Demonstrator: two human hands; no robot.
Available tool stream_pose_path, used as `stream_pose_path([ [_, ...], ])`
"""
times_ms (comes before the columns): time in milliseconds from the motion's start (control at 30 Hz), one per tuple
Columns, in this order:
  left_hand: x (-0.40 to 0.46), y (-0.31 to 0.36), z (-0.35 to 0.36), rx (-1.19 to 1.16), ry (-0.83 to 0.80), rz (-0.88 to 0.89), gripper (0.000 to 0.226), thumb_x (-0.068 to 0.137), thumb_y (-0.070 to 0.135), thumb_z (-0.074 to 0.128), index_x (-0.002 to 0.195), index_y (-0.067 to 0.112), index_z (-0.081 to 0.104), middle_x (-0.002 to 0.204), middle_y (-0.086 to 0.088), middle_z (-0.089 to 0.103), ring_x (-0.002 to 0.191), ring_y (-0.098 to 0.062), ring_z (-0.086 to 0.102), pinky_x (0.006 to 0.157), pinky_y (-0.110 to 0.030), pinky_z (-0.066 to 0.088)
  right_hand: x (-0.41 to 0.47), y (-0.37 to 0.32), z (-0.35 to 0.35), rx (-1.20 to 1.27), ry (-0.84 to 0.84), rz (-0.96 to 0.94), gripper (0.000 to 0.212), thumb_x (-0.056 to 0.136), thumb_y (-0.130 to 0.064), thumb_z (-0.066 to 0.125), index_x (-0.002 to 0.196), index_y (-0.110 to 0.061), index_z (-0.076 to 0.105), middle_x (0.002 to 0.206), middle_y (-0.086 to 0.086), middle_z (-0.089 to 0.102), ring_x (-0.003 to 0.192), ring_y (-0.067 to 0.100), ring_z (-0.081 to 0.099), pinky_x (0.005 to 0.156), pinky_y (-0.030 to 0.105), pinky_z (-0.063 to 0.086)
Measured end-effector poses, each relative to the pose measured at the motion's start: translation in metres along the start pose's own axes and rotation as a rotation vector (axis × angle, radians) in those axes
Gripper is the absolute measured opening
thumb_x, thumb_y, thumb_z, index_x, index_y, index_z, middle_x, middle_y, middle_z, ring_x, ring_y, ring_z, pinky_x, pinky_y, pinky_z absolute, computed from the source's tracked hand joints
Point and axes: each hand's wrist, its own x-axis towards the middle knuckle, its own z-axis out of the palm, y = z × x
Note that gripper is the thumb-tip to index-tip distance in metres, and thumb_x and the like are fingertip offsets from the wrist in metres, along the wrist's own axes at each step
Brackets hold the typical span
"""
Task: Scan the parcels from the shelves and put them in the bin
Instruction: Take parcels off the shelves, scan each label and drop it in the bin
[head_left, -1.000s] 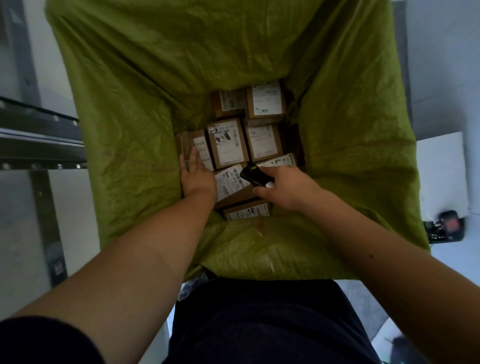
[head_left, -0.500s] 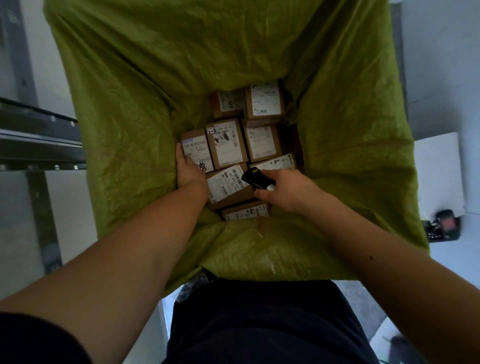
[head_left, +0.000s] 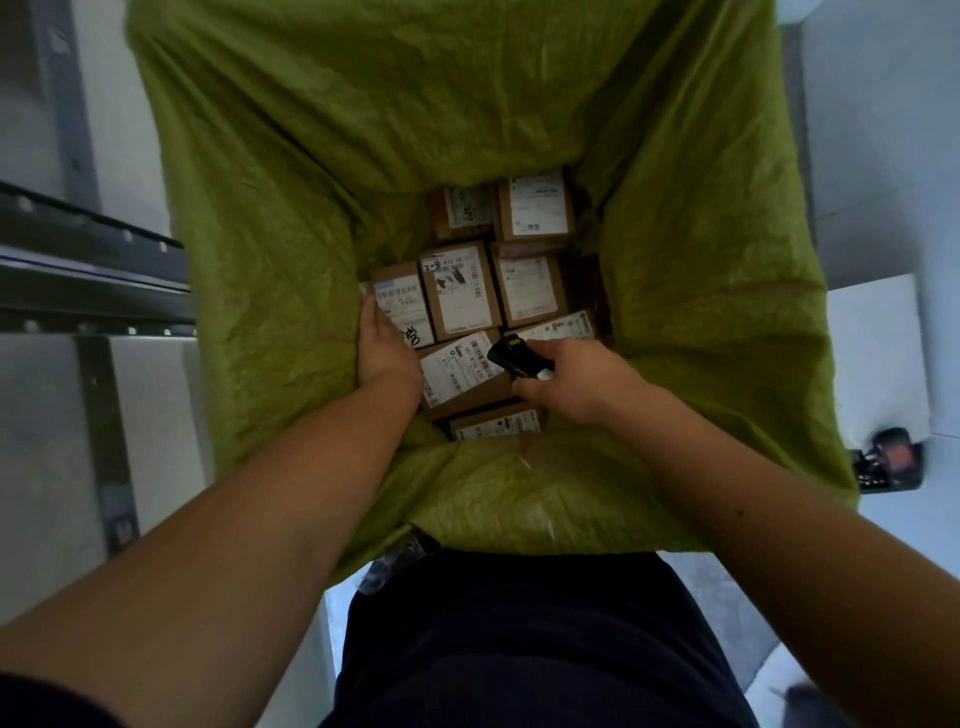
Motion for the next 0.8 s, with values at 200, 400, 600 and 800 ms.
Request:
stream_pose_path([
  [200,-0.023,-0.001,0.003,-0.082,0.046,0.007,0.095,0.095,0.066,0.049,0.167,0.015,0.014,0.172,-0.021,0.012,0.158,-0.047,0.001,0.113,-0.076,-0.018,-0.012,-0.001,-0.010,-0.006,0.028,0.035,0.074,0.092,-0.056,0.068,0.157,-0.033,0.041,0.140,0.002,0.063,0.112,0.023,0.065,0.089,0.038,0.058],
  [400,-0.051,-0.012,-0.012,-0.388,0.209,-0.014,0.094,0.093,0.061,0.055,0.166,0.015,0.020,0.170,-0.016,0.019,0.159,-0.037,0.007,0.123,-0.067,-0.005,-0.029,0.006,-0.020,-0.120,0.079,0.038,0.075,0.093,-0.055,0.067,0.158,-0.029,0.040,0.144,0.008,0.057,0.121,0.028,0.061,0.095,0.042,0.056],
  [600,-0.089,-0.011,-0.020,-0.596,0.249,-0.118,0.089,0.095,0.056,0.054,0.167,0.021,0.016,0.172,-0.016,0.013,0.160,-0.036,0.003,0.124,-0.067,-0.005,-0.043,0.011,-0.030,-0.212,0.110,-0.072,0.068,0.096,-0.054,0.063,0.156,-0.031,0.038,0.135,0.013,0.055,0.106,0.026,0.062,0.092,0.044,0.057],
  [800,-0.145,0.004,-0.030,-0.782,0.356,-0.268,0.086,0.096,0.053,0.056,0.166,0.022,0.018,0.174,-0.012,0.009,0.160,-0.032,0.004,0.126,-0.063,-0.002,-0.055,0.010,-0.035,-0.322,0.097,-0.279,0.074,0.098,-0.062,0.051,0.161,-0.037,0.021,0.143,0.020,0.046,0.122,0.041,0.052,0.103,0.050,0.049],
])
